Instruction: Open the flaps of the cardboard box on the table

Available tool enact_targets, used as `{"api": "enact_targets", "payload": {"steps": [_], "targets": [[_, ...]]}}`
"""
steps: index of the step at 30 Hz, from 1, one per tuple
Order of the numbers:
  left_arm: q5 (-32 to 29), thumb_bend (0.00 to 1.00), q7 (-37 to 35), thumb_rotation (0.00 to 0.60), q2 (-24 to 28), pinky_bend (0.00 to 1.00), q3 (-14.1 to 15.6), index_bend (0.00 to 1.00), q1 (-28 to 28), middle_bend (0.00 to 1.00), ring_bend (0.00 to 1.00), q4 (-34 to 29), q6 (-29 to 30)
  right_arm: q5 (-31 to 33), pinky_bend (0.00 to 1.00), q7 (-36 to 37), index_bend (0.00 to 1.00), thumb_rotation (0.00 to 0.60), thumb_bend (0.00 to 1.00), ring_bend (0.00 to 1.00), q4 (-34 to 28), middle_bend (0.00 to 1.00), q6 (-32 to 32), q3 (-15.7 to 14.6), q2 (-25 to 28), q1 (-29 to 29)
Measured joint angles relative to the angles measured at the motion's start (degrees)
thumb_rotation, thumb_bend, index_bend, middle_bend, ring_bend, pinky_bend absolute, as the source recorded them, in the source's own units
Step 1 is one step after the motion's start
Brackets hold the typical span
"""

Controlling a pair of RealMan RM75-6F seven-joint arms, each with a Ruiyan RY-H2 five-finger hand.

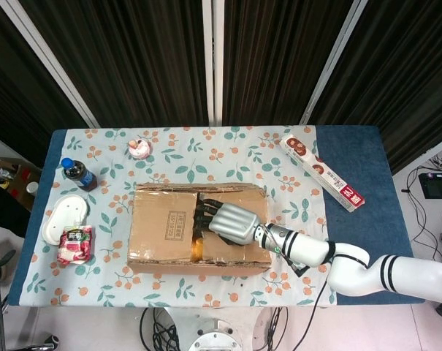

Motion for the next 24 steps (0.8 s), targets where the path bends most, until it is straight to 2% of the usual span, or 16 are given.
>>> {"api": "enact_targets", "payload": {"steps": [10,13,18,24], "targets": [[-0.23,0.09,-0.44,0.6,-0.22,0.17,-0.29,0.01,0.18,0.04,0.06,0.53,-0.51,1.25,0.0,-0.98,0.31,0.6,1.0,0.0,0.57,0.22,-1.58,-0.74,-1.21,1.62],[-0.29,0.09,-0.65,0.6,-0.17,0.17,-0.35,0.01,0.29,0.04,0.06,0.62,-0.55,1.61,0.0,-1.37,0.35,0.6,1.0,0.0,0.56,0.28,-0.99,-0.66,-1.14,1.61],[-0.19,0.09,-0.8,0.6,0.01,0.17,-0.48,0.01,0.31,0.04,0.06,0.52,-0.63,1.88,0.0,-1.75,0.51,0.6,1.0,0.0,0.13,0.41,0.91,-0.44,-0.05,1.09],[0.19,0.09,-0.52,0.6,0.3,0.17,-0.67,0.01,0.02,0.04,0.06,-0.24,-0.79,1.77,0.0,-1.51,0.54,0.6,1.0,0.0,-0.55,0.41,3.55,-0.05,1.65,0.18]]}}
